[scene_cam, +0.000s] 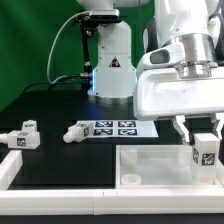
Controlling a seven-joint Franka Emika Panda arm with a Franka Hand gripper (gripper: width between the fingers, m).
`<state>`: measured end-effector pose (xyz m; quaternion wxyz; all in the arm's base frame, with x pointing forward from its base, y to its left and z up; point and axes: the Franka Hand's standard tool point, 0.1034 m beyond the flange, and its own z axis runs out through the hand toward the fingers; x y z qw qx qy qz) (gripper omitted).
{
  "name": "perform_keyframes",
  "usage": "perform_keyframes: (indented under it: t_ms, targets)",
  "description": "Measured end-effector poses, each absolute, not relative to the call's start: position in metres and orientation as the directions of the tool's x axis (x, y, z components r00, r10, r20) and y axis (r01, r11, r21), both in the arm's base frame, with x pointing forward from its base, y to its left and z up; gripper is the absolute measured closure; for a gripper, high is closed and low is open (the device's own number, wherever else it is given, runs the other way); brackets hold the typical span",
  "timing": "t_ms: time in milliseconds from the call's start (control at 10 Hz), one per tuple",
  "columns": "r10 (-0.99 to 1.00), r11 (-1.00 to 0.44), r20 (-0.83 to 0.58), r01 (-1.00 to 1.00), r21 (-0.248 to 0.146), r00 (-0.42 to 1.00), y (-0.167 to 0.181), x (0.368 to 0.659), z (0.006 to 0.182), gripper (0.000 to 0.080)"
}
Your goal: Assemble one leg
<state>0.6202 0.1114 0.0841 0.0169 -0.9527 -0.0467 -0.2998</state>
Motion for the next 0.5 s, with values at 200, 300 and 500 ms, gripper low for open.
perform_keyframes:
  t_ms: [200, 300, 500]
  targets:
    - [0.08, -0.995, 0.559, 0.1, -0.005, 0.825, 0.1118, 0.6192, 0.0823, 0.0367]
    - [0.078, -0.995, 0.543, 0.1, -0.01, 0.836, 0.1125, 0.6194, 0.0818, 0.0367]
    - [0.074, -0.995, 0.509, 0.096, -0.017, 0.858, 0.1118, 0.6252, 0.0802, 0.0167]
